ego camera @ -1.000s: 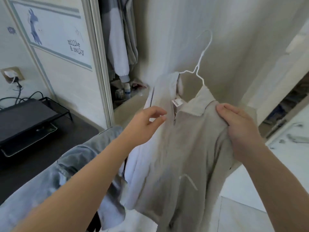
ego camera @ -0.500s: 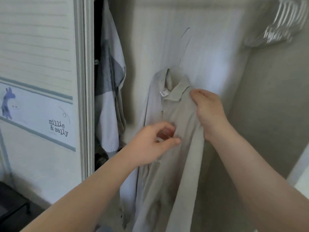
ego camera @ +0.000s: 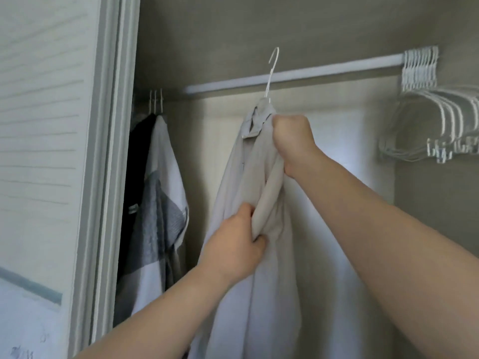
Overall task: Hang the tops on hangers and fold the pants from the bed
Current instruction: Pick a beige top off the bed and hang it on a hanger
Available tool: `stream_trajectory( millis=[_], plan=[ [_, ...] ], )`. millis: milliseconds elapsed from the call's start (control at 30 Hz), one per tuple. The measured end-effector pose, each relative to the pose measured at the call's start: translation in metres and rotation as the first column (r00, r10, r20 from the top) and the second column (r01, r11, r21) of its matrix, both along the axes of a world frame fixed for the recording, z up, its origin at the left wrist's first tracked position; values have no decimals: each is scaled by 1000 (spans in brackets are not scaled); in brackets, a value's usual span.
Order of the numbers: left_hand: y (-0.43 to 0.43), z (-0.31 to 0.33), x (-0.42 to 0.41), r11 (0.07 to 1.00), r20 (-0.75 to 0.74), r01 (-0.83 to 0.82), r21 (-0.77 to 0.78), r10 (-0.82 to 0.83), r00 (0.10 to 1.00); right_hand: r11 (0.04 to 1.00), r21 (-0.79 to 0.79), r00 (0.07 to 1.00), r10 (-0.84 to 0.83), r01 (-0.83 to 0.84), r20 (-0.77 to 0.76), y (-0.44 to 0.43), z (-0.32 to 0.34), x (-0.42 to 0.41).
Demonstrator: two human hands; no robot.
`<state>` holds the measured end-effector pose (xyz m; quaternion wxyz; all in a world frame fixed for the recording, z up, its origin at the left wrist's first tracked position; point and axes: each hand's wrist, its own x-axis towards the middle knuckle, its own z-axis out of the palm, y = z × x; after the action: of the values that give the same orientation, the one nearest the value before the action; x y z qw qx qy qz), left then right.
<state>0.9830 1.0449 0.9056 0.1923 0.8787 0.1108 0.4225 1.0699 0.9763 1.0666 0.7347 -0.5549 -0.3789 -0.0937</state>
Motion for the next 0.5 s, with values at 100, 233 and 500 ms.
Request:
stream_trajectory(
  millis=[100,233,500],
  plan=[
    [25,35,21,989,19,-62,135,60,998,999,30,998,-40,39,55,17,40,21],
    [54,81,44,958,29,-162,235,160,987,995,19,990,-98,97,102,38,80,48],
    [94,117,68,928,-68,-235,290,264,962,976,-91,980,-195,199,46,73,103,90]
  ],
)
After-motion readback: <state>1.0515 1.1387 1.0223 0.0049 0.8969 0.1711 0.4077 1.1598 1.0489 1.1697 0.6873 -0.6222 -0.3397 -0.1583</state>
